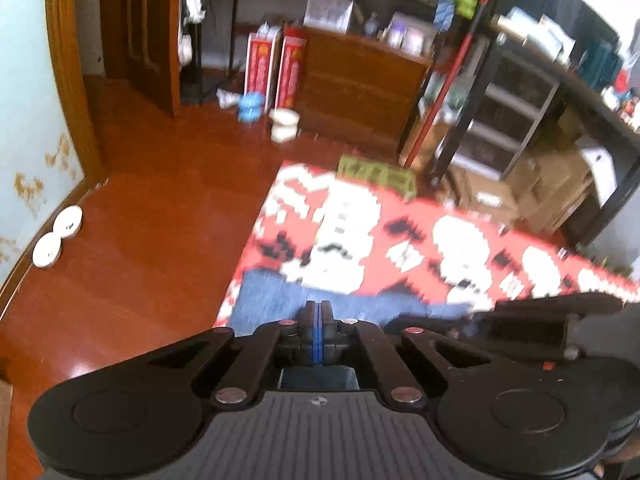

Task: Fold clothes
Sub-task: 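Lower the shorts onto the blanket with both grippers, then open both grippers and release the folded shorts on the blanket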

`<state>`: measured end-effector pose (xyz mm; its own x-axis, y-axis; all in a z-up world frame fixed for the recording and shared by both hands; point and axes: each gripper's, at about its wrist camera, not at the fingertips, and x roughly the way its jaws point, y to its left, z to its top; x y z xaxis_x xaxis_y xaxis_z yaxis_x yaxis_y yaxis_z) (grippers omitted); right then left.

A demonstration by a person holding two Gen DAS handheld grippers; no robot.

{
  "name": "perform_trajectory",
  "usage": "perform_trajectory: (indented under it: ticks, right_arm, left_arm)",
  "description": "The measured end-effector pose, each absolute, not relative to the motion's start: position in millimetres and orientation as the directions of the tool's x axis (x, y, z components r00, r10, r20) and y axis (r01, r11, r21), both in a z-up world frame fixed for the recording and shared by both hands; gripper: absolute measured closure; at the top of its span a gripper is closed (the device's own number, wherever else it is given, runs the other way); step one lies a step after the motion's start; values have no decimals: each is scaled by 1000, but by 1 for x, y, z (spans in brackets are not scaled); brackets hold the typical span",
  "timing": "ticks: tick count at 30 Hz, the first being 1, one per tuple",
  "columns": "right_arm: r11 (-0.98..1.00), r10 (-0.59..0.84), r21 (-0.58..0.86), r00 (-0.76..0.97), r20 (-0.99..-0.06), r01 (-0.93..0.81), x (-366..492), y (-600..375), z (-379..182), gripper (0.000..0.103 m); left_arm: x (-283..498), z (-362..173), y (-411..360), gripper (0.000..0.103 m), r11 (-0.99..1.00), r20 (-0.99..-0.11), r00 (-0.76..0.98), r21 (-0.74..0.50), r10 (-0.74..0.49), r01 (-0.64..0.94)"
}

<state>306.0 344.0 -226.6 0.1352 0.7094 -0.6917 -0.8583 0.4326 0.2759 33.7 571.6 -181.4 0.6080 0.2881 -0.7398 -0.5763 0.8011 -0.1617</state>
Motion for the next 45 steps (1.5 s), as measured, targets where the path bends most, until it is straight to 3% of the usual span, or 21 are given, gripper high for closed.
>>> perform_trajectory:
  ticks: [7,19,23,27,35,41,45]
  right_arm:
    - [441,752,312,156,-641,-842,275,319,-208,103]
    - [403,709,326,67,-702,-855,191,290,-219,103]
    - [373,699,291,61,-713,-881,162,277,-227,103]
    - [367,691,250,82,-719,-896,149,266,-236,103]
    - [362,689,190,125,-714,-913,137,242,-230,103]
    - [340,752,194,142,-643,-920,122,211,-207,103]
    - [353,731,221,120,-672,-909,112,201,-222,102]
  left_arm:
    - [2,-163,558,103,794,-713,652,-226,259,-564]
    - [-71,-194,505,102,815,-775,603,-218,190,-536]
    - [-100,-197,499,102,779,-763,616,-260,196,-570]
    - [-113,-204,493,102,788,-779,587,-214,219,-578]
    - [-130,-206,486,102,761,-748,622,-259,231,-594]
    - [-140,-194,458,102,776,-690,696,-321,201,-543]
    - [-133,-203,441,101,782,-702,695,-342,156,-521]
